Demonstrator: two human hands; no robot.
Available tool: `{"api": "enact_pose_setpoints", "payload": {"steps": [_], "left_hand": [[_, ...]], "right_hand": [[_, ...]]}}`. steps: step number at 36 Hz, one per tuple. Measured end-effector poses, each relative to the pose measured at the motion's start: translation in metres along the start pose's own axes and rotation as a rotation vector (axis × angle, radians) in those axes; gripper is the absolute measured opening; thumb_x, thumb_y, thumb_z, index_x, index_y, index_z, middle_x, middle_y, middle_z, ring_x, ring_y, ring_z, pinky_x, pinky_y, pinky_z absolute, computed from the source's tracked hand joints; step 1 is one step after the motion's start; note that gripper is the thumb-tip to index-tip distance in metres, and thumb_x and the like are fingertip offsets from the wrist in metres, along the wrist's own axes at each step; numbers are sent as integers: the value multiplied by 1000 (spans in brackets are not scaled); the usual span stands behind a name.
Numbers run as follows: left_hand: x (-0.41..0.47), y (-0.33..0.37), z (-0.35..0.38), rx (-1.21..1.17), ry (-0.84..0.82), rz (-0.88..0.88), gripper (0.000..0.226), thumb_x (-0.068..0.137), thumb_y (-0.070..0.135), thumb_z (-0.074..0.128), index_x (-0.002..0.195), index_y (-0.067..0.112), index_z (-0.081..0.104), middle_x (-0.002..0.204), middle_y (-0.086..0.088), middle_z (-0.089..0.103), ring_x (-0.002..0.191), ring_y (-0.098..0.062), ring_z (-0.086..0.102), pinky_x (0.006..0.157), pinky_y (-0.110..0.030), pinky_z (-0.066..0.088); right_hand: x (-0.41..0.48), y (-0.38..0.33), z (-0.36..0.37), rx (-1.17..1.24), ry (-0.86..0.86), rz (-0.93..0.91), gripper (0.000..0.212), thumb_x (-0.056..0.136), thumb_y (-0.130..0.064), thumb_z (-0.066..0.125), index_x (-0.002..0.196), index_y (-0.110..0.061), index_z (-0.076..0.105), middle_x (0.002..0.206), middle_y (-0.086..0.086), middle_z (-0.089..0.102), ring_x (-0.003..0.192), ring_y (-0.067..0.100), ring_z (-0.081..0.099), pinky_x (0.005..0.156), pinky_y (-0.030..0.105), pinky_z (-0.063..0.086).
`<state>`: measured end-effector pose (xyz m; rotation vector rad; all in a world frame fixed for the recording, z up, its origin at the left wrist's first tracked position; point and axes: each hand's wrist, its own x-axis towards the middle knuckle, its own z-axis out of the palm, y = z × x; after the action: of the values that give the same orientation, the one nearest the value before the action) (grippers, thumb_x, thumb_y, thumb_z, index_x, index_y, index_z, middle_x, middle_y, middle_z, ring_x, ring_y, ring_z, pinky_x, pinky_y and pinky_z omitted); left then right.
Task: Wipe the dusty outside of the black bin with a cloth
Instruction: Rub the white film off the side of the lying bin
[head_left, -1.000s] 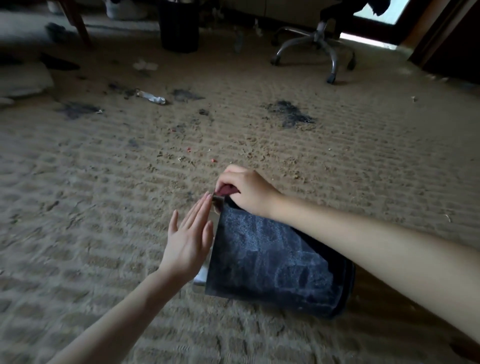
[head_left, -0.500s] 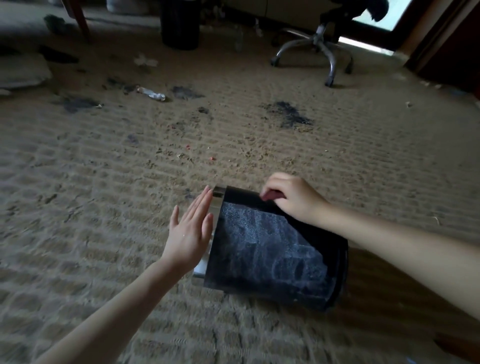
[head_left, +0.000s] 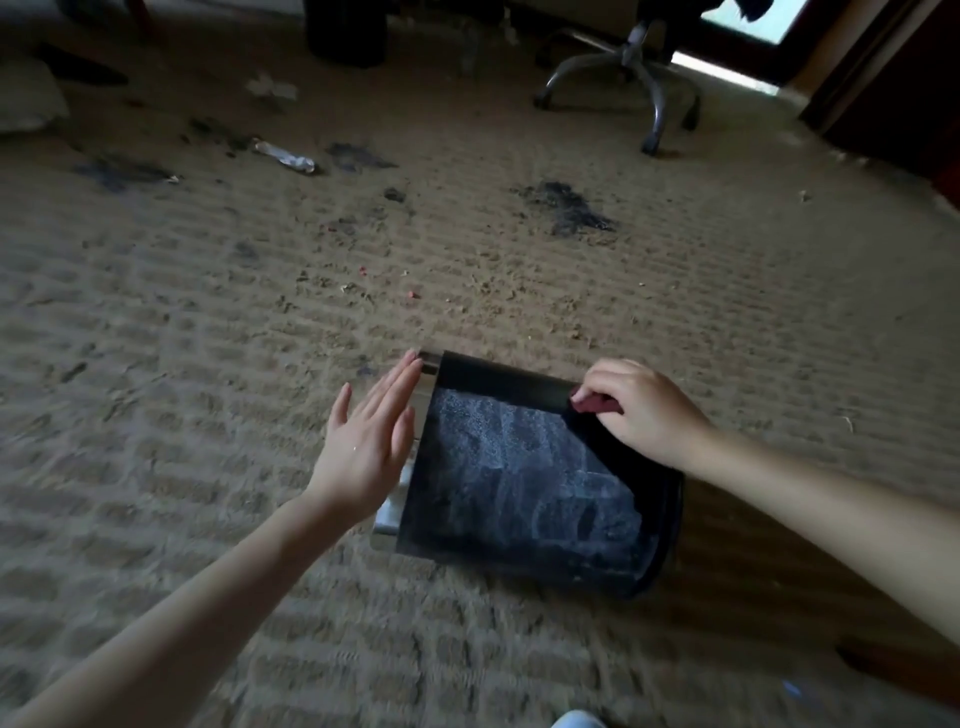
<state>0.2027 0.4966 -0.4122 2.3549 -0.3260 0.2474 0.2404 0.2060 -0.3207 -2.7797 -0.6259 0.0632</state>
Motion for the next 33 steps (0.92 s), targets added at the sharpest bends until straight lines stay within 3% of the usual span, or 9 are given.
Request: {"api": "enact_pose_setpoints", "payload": {"steps": [5, 10, 14, 15, 17, 20, 23, 27, 33], "left_hand": [[2, -3, 3, -13, 44, 10, 51, 95, 35, 18, 144, 27, 28, 150, 22, 18, 136, 10, 17, 115, -50, 12], [2, -2, 1, -2, 70, 12, 52, 93, 34, 19, 142, 27, 35, 146, 18, 27, 132, 12, 20, 113, -48, 14], [2, -3, -2, 16, 77, 33, 50, 94, 34, 22, 141, 24, 36, 145, 19, 28, 130, 12, 22, 112, -47, 16], [2, -3, -2, 16, 73, 35, 51, 94, 34, 22, 141, 24, 36, 145, 18, 28, 130, 11, 23, 112, -48, 17], [2, -3, -2, 13, 72, 43, 51, 94, 34, 23, 141, 23, 36, 146, 17, 29, 131, 9, 25, 113, -49, 17], [0, -2, 0, 1, 77, 43, 50, 94, 33, 22, 142, 23, 35, 147, 16, 28, 132, 7, 26, 113, -50, 18], [-1, -2, 1, 3, 60, 29, 52, 95, 34, 18, 144, 24, 29, 148, 15, 25, 133, 6, 23, 113, -50, 17], [1, -2, -1, 20, 17, 17, 55, 94, 38, 13, 146, 23, 22, 150, 15, 21, 134, 7, 18, 115, -48, 14], [1, -2, 1, -15, -22, -64, 61, 90, 47, 7, 146, 27, 17, 147, 22, 14, 132, 14, 10, 116, -41, 7]], "right_hand": [[42, -57, 4, 140, 68, -134, 26, 74, 7, 54, 87, -11, 69, 92, 5, 62, 90, 25, 57, 78, 43, 49], [86, -114, 32, 174, -50, -222, 20, 76, 7, 52, 84, -7, 64, 89, 9, 59, 86, 28, 55, 72, 43, 47], [54, -86, 34, 99, 20, -198, 20, 79, 6, 57, 87, -10, 67, 95, 3, 63, 95, 22, 55, 62, 16, 35], [40, -73, 31, 85, 45, -176, 21, 77, 6, 60, 87, -11, 67, 95, 2, 64, 95, 21, 56, 64, 15, 35], [14, -42, 22, 63, 84, -104, 23, 77, 5, 62, 87, -14, 68, 93, -2, 64, 94, 20, 57, 74, 28, 47], [-14, -5, 3, -7, 29, 38, 23, 78, -1, 62, 86, -22, 67, 91, -13, 58, 95, 17, 57, 78, 41, 51], [-13, -6, -9, -17, -26, 60, 24, 77, 1, 59, 85, -20, 68, 89, -11, 58, 94, 19, 57, 79, 37, 49], [31, -54, 5, 87, 38, -69, 25, 78, 4, 54, 87, -14, 69, 92, -2, 63, 92, 18, 56, 78, 37, 49], [81, -108, 36, 63, -82, -165, 19, 79, 4, 50, 89, -9, 60, 91, 5, 52, 94, 26, 50, 76, 40, 46]]}}
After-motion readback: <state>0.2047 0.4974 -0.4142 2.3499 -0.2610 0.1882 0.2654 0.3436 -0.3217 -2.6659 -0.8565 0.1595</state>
